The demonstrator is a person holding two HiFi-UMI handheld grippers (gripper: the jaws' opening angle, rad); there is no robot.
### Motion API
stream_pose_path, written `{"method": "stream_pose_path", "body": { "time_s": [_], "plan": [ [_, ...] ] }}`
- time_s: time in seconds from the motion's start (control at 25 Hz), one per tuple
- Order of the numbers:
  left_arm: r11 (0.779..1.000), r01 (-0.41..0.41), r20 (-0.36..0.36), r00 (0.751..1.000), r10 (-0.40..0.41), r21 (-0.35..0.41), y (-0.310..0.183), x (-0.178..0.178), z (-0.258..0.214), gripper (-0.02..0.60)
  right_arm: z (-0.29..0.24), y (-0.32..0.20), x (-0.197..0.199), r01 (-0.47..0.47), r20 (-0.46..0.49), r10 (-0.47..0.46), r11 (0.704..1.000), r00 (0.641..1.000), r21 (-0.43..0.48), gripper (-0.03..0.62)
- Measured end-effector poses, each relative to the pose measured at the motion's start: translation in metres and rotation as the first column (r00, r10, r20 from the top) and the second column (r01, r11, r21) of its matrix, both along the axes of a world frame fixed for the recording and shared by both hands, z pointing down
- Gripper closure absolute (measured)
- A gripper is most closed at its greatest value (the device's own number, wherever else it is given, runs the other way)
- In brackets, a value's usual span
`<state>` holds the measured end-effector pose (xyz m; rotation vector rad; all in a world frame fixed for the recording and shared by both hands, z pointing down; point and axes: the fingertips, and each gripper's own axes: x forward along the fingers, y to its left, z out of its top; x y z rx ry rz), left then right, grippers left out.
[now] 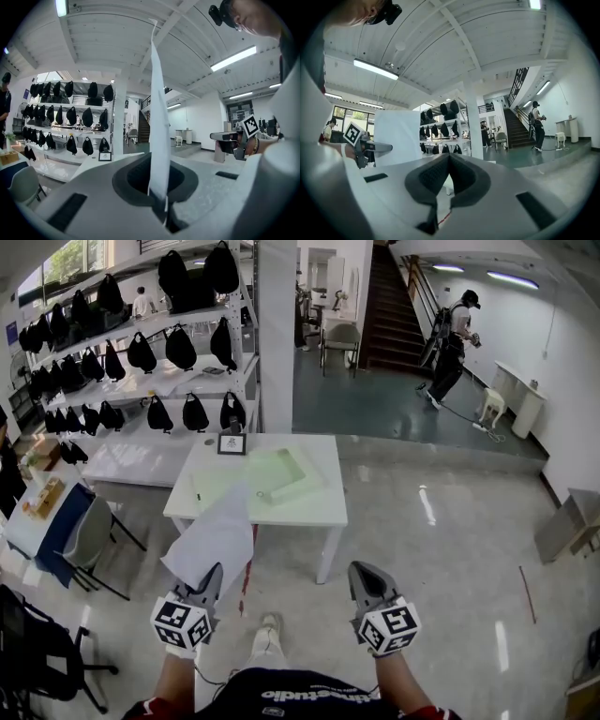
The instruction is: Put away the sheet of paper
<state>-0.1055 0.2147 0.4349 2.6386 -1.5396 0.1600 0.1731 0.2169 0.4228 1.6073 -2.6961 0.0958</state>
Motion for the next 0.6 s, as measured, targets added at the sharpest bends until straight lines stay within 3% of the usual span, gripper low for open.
{"method": "stream_pose_path", "body": {
  "time_s": [0.24,0.6],
  "plan": [
    [1.0,0.006,0.002,1.0,-0.006,-0.013,-0.004,-0.005,0.003,0.575,0.0,-0.005,-0.005,0.052,0.046,-0.05,0.998,0.998,-0.034,0.591],
    [1.0,0.005,-0.002,1.0,-0.005,-0.027,-0.041,-0.009,0.005,0.575,0.004,-0.028,-0.008,0.024,0.006,-0.024,0.999,1.0,-0.047,0.591]
  ]
}}
